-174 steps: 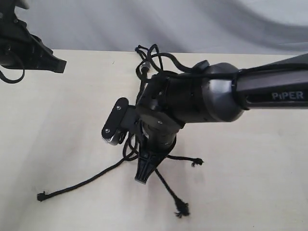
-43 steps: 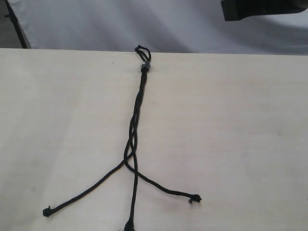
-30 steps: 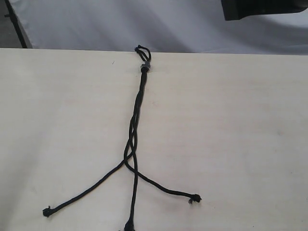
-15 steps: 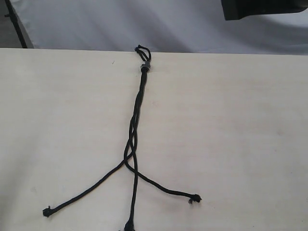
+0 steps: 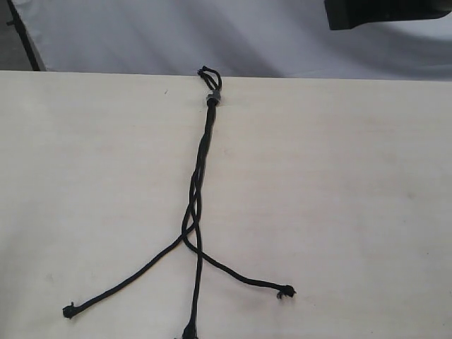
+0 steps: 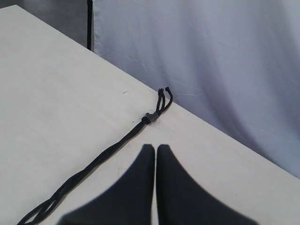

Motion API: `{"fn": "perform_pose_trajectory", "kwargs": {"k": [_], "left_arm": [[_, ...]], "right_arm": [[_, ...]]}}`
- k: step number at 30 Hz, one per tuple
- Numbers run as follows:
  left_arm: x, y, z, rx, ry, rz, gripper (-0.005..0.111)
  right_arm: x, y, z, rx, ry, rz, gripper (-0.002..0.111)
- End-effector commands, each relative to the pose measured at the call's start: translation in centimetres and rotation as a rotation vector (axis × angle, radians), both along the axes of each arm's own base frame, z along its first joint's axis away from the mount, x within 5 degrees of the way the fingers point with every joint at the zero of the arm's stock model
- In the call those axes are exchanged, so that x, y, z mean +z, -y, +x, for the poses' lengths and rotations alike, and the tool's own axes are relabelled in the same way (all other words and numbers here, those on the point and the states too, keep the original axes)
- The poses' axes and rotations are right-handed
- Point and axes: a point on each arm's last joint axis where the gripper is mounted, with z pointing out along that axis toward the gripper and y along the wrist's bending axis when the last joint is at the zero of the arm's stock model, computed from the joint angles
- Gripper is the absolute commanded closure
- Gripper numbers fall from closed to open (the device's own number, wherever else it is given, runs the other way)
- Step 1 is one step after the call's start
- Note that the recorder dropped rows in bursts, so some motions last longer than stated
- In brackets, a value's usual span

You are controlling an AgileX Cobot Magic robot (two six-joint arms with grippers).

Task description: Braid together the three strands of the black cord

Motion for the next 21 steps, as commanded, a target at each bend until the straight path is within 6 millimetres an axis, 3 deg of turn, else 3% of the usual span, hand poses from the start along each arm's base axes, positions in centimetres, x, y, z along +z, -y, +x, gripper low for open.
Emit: {"fn": "perform_pose_trajectory", "kwargs": {"k": [1, 8, 14, 21], "left_arm": [[-0.1, 0.0, 0.0, 0.002, 0.001, -0.013, 0.107], [-0.1, 0.0, 0.0, 0.002, 0.001, -0.013, 0.107], [-0.1, 0.0, 0.0, 0.002, 0.001, -0.013, 0.107], [-0.1, 0.0, 0.0, 0.002, 0.001, -0.013, 0.107]], "right_arm": [[0.1, 0.1, 0.0, -0.007, 0.01, 0.006, 0.106], [0.1, 0.1, 0.0, -0.007, 0.01, 0.006, 0.106], [0.2, -0.1, -0.8, -0.033, -0.018, 0.185, 0.106], [-4.8, 1.1, -5.7, -0.008, -0.058, 0.238, 0.106]]}}
